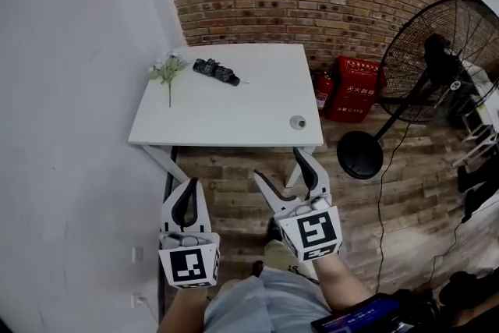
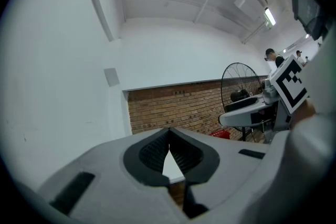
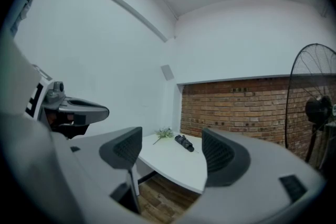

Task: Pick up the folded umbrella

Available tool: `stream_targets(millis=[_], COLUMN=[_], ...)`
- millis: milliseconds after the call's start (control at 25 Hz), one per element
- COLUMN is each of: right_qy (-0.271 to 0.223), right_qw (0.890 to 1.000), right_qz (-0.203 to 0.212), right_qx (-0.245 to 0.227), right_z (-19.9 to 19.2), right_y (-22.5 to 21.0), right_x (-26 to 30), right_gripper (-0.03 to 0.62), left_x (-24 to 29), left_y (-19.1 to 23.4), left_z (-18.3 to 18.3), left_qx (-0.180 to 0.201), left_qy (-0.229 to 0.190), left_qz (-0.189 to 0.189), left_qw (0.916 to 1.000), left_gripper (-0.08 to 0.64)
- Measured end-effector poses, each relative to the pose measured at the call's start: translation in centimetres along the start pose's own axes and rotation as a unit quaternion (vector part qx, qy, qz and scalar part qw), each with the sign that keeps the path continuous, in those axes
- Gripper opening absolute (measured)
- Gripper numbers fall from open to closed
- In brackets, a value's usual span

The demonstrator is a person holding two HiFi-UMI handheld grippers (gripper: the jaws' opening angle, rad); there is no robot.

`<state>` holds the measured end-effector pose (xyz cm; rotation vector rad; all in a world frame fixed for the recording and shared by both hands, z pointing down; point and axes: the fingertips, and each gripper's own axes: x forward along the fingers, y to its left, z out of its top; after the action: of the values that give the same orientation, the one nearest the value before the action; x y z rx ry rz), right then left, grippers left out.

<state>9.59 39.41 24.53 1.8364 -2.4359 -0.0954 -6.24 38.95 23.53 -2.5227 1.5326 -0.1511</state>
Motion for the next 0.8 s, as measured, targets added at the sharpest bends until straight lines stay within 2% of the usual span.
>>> stream_targets(millis=[360,800], right_qy=[0.023,0.061], right_qw=[1.000,0.998], right_qz=[0.000,0.006], right_qx=[0.010,0.031], right_z=[-1.7,-6.1], right_y=[-2.2,-8.1], right_x=[4.0,12.7], right_gripper=[0.356,0.356], left_x=[4.8,15.1], left_y=[0.3,1.4], left_z=[-1.9,-5.8], left_qx=[0.000,-0.003], left_qy=[0.019,0.055], left_qz=[-0.003,-0.004], left_qw=[0.9998,0.9985], left_gripper=[0.006,0.006])
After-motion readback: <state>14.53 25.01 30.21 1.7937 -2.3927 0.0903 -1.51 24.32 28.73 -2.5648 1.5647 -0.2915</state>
